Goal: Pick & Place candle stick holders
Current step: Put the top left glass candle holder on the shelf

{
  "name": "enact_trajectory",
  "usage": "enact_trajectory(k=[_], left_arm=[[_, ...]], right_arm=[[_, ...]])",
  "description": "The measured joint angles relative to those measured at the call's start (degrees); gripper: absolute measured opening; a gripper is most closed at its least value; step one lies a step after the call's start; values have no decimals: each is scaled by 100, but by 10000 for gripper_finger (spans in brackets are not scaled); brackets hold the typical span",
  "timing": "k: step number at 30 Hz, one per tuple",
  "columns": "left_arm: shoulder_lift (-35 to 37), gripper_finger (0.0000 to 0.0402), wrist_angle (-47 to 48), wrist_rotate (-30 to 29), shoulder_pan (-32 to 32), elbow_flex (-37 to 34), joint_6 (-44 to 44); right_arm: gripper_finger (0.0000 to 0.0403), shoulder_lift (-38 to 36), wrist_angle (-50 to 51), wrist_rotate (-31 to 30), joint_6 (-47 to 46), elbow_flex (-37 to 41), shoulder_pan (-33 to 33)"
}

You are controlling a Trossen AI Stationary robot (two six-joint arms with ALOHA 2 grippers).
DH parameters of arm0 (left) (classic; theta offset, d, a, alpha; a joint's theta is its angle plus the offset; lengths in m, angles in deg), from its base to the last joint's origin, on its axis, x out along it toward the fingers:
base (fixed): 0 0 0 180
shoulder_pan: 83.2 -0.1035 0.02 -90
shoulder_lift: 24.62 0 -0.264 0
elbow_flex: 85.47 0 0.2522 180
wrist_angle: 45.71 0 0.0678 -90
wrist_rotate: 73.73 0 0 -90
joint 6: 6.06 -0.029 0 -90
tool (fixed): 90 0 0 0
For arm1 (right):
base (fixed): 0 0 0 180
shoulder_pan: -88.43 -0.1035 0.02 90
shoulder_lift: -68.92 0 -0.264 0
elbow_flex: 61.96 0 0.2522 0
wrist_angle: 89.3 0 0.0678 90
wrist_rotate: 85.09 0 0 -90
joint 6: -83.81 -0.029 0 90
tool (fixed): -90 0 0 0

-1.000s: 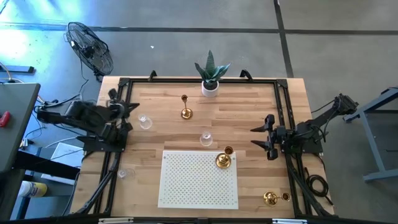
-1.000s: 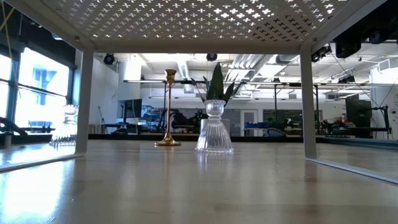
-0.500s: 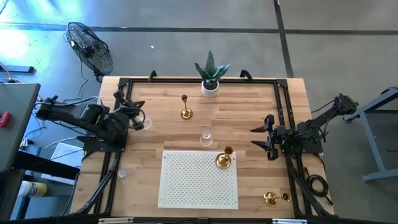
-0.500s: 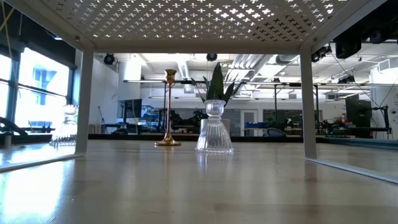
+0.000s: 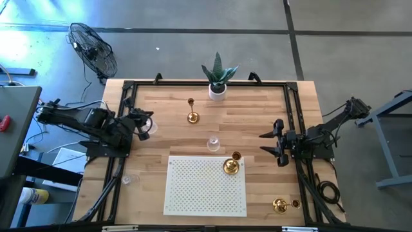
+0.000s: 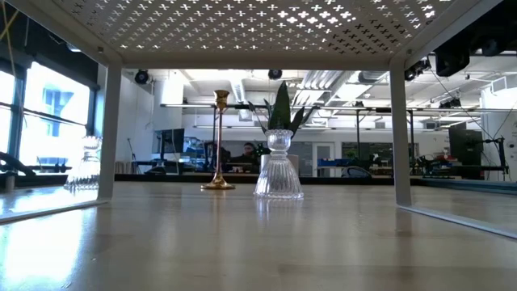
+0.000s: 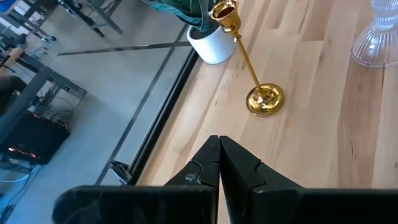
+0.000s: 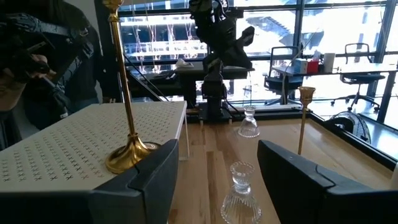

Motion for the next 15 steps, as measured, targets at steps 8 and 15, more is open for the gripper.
enact_trajectory(k=[8,15], left_arm=[[-2,102,137,196,0,-2,632],[-31,156,91,757,0,-2,490]], right_arm=[[212,0,0,-5,5,0,0],[211,0,0,-8,17,0,0]])
